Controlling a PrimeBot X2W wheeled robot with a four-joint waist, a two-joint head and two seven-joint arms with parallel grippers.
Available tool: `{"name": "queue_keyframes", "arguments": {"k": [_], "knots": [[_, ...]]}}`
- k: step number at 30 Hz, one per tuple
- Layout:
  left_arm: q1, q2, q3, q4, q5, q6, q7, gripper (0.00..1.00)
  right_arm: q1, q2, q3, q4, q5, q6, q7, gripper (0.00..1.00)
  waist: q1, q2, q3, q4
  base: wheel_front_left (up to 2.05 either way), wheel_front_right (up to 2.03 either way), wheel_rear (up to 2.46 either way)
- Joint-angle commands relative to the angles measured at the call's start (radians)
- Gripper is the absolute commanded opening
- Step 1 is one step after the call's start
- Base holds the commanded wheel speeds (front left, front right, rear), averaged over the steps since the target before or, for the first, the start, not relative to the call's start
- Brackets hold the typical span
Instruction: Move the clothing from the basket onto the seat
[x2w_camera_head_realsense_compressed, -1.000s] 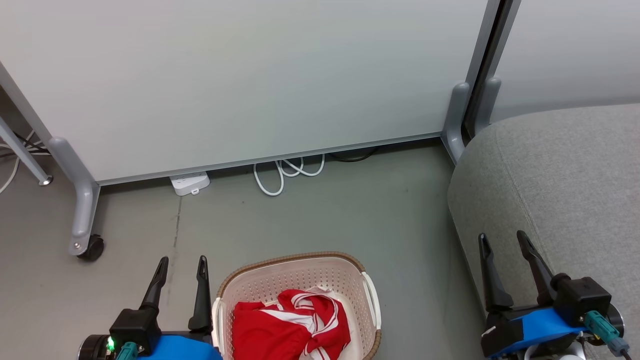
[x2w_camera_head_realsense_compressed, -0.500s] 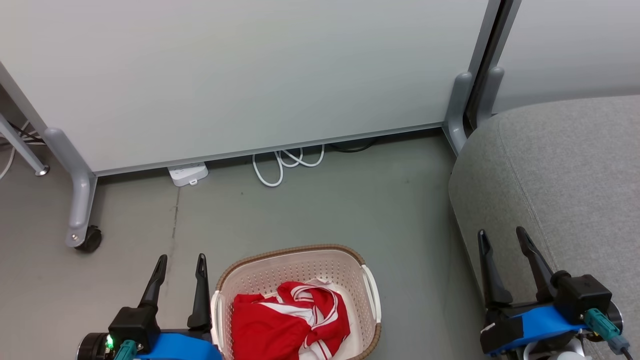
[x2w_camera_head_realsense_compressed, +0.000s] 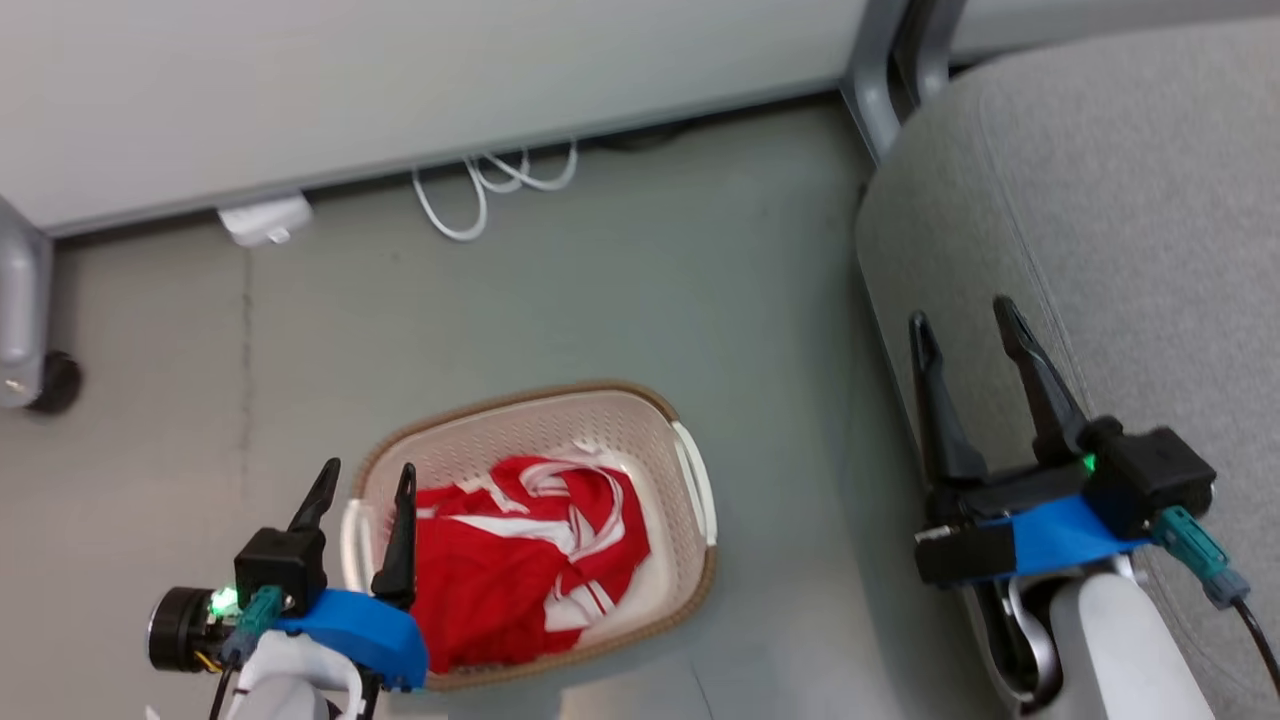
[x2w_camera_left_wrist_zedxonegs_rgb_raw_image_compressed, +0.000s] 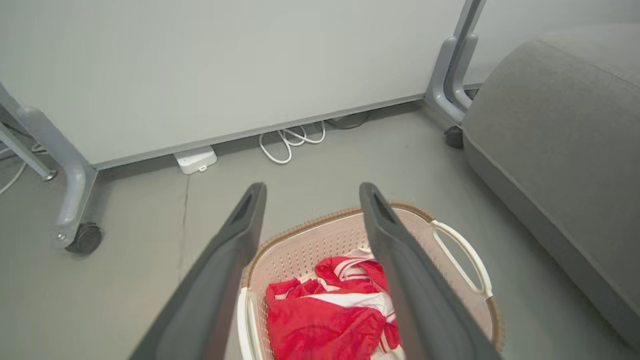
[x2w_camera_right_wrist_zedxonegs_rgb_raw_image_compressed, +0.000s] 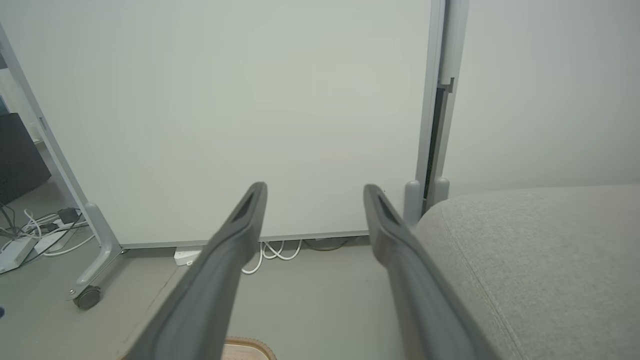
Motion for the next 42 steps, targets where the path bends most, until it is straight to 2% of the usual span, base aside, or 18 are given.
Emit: {"name": "queue_keyframes", "arguments": {"k": [1,11,19,28,37,38,39,40,42], "knots": [[-0.024,0.015,-0.003,0.016,0.007,-0.007,0.008,1.0,-0.028,-0.003,0.013,-0.002,0.007,0.0,-0.01,1.0,-0.0001,-0.0001,0.115,-0.085,0.0,0.0,0.0],[-0.207,0.138,-0.092,0.217,0.079,-0.092,0.134,1.0,-0.16,-0.002,0.129,0.06,0.122,0.0,-0.068,1.0,-0.0001,-0.0001,0.327,-0.242,0.0,0.0,0.0],[-0.308,0.269,-0.165,0.314,0.114,-0.125,0.252,1.0,-0.218,-0.001,0.208,0.051,0.222,0.0,-0.076,1.0,-0.0001,-0.0001,0.436,-0.366,0.0,0.0,0.0],[-0.333,0.369,-0.182,0.326,0.096,-0.125,0.353,1.0,-0.219,-0.002,0.24,0.028,0.284,0.0,-0.075,1.0,-0.0001,-0.0001,0.497,-0.434,0.0,0.0,0.0],[-0.331,0.382,-0.149,0.326,0.068,-0.054,0.466,1.0,-0.226,-0.002,0.246,0.022,0.299,0.0,-0.075,1.0,-0.0001,-0.0001,0.523,-0.441,0.0,0.0,0.0],[-0.327,0.377,-0.151,0.327,0.064,-0.058,0.481,0.49,-0.228,-0.002,0.247,0.023,0.299,0.0,-0.075,1.0,-0.0001,-0.0001,0.523,-0.439,0.0,0.0,0.0],[-0.324,0.374,-0.155,0.325,0.062,-0.062,0.492,0.2,-0.23,-0.002,0.249,0.024,0.299,0.0,-0.075,1.0,-0.0001,-0.0001,0.522,-0.438,0.0,0.0,0.0],[-0.321,0.374,-0.157,0.32,0.058,-0.062,0.5,0.0,-0.232,-0.002,0.251,0.024,0.298,0.0,-0.075,1.0,-0.0001,-0.0001,0.521,-0.437,0.0,0.0,0.0],[-0.315,0.373,-0.162,0.314,0.054,-0.07,0.517,0.0,-0.235,-0.002,0.252,0.022,0.299,0.0,-0.075,1.0,-0.0001,-0.0001,0.519,-0.434,0.0,0.0,0.0]]}}
